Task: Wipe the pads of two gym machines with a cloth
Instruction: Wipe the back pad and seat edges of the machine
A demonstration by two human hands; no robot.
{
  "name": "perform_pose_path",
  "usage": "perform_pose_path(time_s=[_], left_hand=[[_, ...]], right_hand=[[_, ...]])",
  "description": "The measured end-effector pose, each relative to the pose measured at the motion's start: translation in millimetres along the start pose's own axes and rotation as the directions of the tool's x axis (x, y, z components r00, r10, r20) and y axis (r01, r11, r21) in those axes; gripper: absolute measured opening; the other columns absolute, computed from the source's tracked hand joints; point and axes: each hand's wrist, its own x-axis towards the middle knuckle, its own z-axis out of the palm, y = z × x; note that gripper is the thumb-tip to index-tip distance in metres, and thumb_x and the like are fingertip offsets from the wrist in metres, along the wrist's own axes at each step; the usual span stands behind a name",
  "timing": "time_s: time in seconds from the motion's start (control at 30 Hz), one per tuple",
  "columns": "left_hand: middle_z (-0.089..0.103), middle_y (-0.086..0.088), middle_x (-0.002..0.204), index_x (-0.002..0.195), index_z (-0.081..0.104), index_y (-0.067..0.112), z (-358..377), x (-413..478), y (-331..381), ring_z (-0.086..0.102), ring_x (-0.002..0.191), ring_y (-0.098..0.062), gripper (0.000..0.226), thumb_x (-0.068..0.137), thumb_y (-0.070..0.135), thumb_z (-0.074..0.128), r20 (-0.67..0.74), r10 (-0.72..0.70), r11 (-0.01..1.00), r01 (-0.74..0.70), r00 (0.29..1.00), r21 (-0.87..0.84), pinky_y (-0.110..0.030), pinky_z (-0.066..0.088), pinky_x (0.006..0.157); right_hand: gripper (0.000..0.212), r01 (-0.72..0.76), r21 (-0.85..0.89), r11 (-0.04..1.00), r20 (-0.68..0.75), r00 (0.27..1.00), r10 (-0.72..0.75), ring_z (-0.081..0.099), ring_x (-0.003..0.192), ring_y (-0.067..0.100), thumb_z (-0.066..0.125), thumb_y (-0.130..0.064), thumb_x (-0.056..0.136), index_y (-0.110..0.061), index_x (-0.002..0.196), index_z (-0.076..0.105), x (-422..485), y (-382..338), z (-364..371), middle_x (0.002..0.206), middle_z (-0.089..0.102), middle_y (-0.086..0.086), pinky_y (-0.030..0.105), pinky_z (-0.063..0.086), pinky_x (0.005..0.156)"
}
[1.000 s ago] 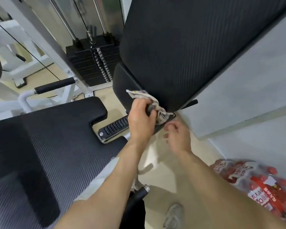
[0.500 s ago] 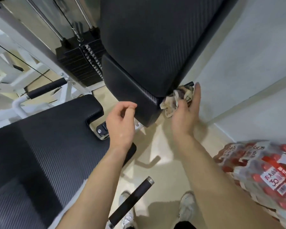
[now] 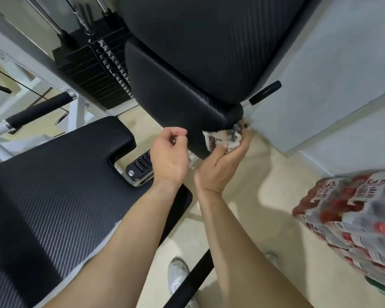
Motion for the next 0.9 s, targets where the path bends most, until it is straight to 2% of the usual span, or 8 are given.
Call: perform_pose_path(time_s=[0.2,0.33,0.47,0.57,0.63,0.7,0.83,0.9], left_hand=[[0.068,0.008,0.08,0.086,0.066,0.033,3,3,-21,0.061,0.076,-0.016,0.019,0.08,0.024,0.051,0.049,-0.068,0.998,0.069,0.996,0.0,-0.049,0.055,0.089],[0.069,0.006,0.088,0.086,0.063,0.033,-1,2,-28,0.064,0.084,-0.018,0.013,0.087,0.024,0.054,0.085,-0.123,0.992,0.124,0.989,-0.004,-0.047,0.054,0.092],[0.068,0.005,0.09,0.087,0.062,0.031,-7,1,-34,0.066,0.09,-0.019,0.012,0.09,0.022,0.055,0.088,-0.17,0.985,0.172,0.981,-0.018,-0.047,0.054,0.093],[0.068,0.007,0.092,0.09,0.064,0.028,-10,3,-43,0.067,0.094,-0.02,0.011,0.091,0.022,0.055,0.096,-0.209,0.976,0.214,0.973,-0.044,-0.046,0.054,0.094],[0.069,0.008,0.093,0.09,0.065,0.028,-13,5,-49,0.068,0.096,-0.02,0.011,0.091,0.024,0.054,0.109,-0.251,0.964,0.258,0.962,-0.062,-0.046,0.054,0.096],[0.069,0.01,0.093,0.089,0.066,0.032,-16,9,-55,0.068,0.098,-0.019,0.016,0.092,0.022,0.054,0.125,-0.265,0.96,0.273,0.956,-0.056,-0.044,0.053,0.097],[0.07,0.002,0.117,0.122,0.066,0.028,-10,18,-60,0.065,0.112,-0.022,0.031,0.093,0.021,0.057,0.262,-0.333,0.93,0.361,0.906,-0.065,-0.042,0.049,0.104],[0.071,-0.003,0.116,0.124,0.062,0.026,4,27,-67,0.067,0.11,-0.028,0.052,0.072,0.034,0.066,0.306,-0.433,0.876,0.476,0.848,-0.08,-0.045,0.051,0.101]], right_hand=[[0.046,-0.345,-0.076,0.936,0.11,0.93,0.351,0.059,0.112,0.011,0.031,-0.017,0.102,-0.036,0.144,0.035,-20,42,-4,0.132,0.059,-0.007,0.006,0.044,0.082],[0.042,-0.502,-0.015,0.865,0.072,0.862,0.502,0.062,0.11,0.018,0.035,-0.016,0.101,-0.032,0.14,0.042,-5,35,-4,0.126,0.062,-0.004,0.028,0.051,0.089],[0.039,-0.503,0.129,0.855,-0.075,0.855,0.514,0.062,0.095,0.008,0.035,-0.015,0.1,-0.033,0.131,0.048,5,15,8,0.115,0.063,-0.008,0.014,0.046,0.072],[0.032,-0.74,0.289,0.607,0.007,0.636,0.772,0.066,0.089,0.025,0.036,-0.022,0.099,-0.026,0.128,0.051,-4,23,24,0.118,0.066,0.004,0.036,0.057,0.08],[0.035,-0.858,0.333,0.391,0.162,0.46,0.873,0.068,0.079,0.028,0.037,-0.031,0.099,-0.015,0.12,0.06,-6,24,27,0.109,0.069,0.01,0.037,0.061,0.077],[0.04,-0.901,0.345,0.263,0.26,0.361,0.896,0.064,0.072,0.023,0.036,-0.034,0.097,-0.01,0.106,0.067,-7,28,29,0.095,0.068,0.008,0.03,0.057,0.069],[0.038,-0.933,0.315,0.173,0.331,0.279,0.902,0.059,0.078,0.016,0.032,-0.025,0.095,-0.015,0.093,0.069,-6,32,24,0.083,0.073,0.0,0.022,0.041,0.065],[0.043,-0.928,0.336,0.161,0.372,0.288,0.882,0.063,0.075,0.019,0.026,-0.013,0.097,-0.011,0.088,0.068,0,31,17,0.071,0.073,0.004,0.025,0.047,0.071]])
